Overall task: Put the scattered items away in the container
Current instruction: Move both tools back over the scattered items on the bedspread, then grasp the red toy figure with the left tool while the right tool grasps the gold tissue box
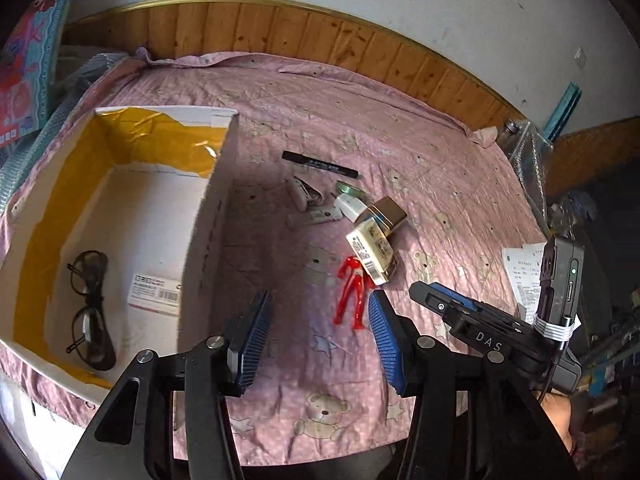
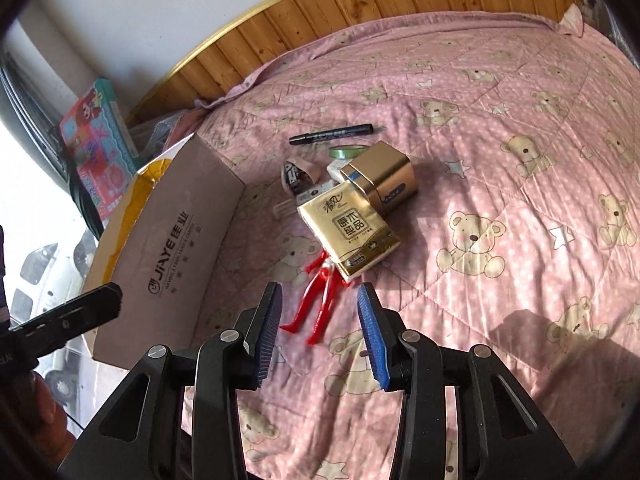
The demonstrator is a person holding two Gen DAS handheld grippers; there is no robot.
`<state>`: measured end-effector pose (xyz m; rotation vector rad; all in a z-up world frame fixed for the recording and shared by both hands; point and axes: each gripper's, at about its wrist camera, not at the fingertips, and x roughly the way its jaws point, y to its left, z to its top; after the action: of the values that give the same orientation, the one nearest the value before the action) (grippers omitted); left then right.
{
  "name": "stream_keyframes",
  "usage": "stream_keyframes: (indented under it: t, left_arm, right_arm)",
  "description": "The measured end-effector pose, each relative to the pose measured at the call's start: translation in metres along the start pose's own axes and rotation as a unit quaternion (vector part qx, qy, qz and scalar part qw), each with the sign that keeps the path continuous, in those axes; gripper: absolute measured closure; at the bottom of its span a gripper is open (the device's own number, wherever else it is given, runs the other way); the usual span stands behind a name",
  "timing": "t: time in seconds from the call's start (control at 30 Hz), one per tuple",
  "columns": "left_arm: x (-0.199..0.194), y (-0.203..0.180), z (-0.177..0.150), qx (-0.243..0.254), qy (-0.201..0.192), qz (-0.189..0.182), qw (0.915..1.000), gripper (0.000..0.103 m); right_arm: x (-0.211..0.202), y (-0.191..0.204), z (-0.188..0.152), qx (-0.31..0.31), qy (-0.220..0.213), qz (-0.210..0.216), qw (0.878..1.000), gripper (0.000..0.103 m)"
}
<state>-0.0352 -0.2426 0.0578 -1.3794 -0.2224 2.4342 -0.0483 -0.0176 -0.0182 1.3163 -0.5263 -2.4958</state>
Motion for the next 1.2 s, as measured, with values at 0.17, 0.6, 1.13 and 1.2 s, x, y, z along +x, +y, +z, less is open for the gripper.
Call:
stream_keyframes:
  t: [0.17, 0.6, 1.13, 1.2]
  left_arm:
    - [0.052, -0.016, -0.003, 0.010, 0.047, -0.003, 0.9988, 0.051]
    - [0.091, -0.027, 0.014, 0.060, 0.054, 0.099, 0.9918, 0.051]
    - [0.121, -0.046, 0.018, 0.074, 0.071, 0.076, 0.9918, 0.051]
    - [0.123, -0.046, 0.018, 0.073, 0.072, 0.074, 0.9920, 0.051]
  right_arm:
    - [0.018, -0.003, 0.007, -0.032, 0.004, -0.004, 0.999, 0.055]
    - [0.071, -0.009, 0.032, -0.102, 0.031, -0.024, 0.994, 0.061]
    - [0.026, -0.078, 0.039, 0.068, 0.010, 0.035, 0.997, 0.072]
    - [0.022, -0.065, 0.041, 0.031, 0.001, 0.030, 0.999, 0.059]
